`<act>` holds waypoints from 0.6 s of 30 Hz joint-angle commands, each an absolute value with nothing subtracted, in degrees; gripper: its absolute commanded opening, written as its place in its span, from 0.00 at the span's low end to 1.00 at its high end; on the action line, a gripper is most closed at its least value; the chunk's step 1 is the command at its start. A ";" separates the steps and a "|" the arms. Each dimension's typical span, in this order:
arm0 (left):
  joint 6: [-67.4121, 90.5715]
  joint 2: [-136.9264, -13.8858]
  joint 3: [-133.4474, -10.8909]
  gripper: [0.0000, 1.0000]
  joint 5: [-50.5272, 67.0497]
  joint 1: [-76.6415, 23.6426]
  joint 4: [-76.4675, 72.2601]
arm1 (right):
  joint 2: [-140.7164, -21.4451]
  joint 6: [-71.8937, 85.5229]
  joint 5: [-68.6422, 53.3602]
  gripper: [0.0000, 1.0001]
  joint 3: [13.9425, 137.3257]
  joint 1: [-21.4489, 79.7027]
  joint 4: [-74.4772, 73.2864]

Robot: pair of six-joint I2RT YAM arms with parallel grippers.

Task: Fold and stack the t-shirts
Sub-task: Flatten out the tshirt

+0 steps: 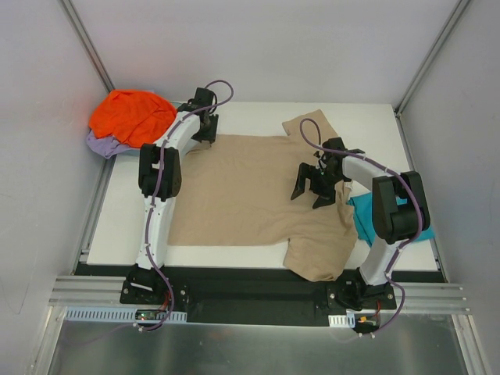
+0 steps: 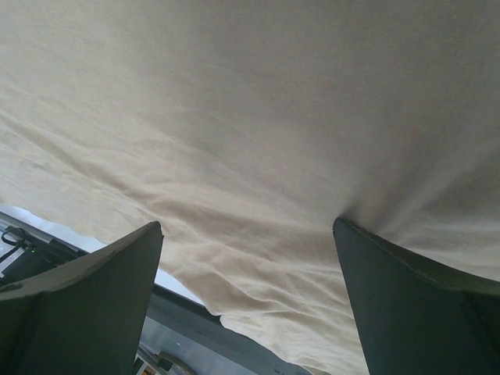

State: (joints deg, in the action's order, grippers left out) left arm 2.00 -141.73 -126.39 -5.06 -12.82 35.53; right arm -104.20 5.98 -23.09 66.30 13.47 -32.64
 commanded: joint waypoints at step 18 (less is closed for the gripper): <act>-1.84 -138.69 -128.14 0.00 -7.90 -14.68 38.23 | -102.57 4.92 -15.12 0.97 66.97 11.16 -38.76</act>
State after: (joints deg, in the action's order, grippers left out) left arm 0.12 -141.73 -126.39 -4.51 -14.81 36.75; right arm -104.07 5.93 -19.53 66.74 12.21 -35.59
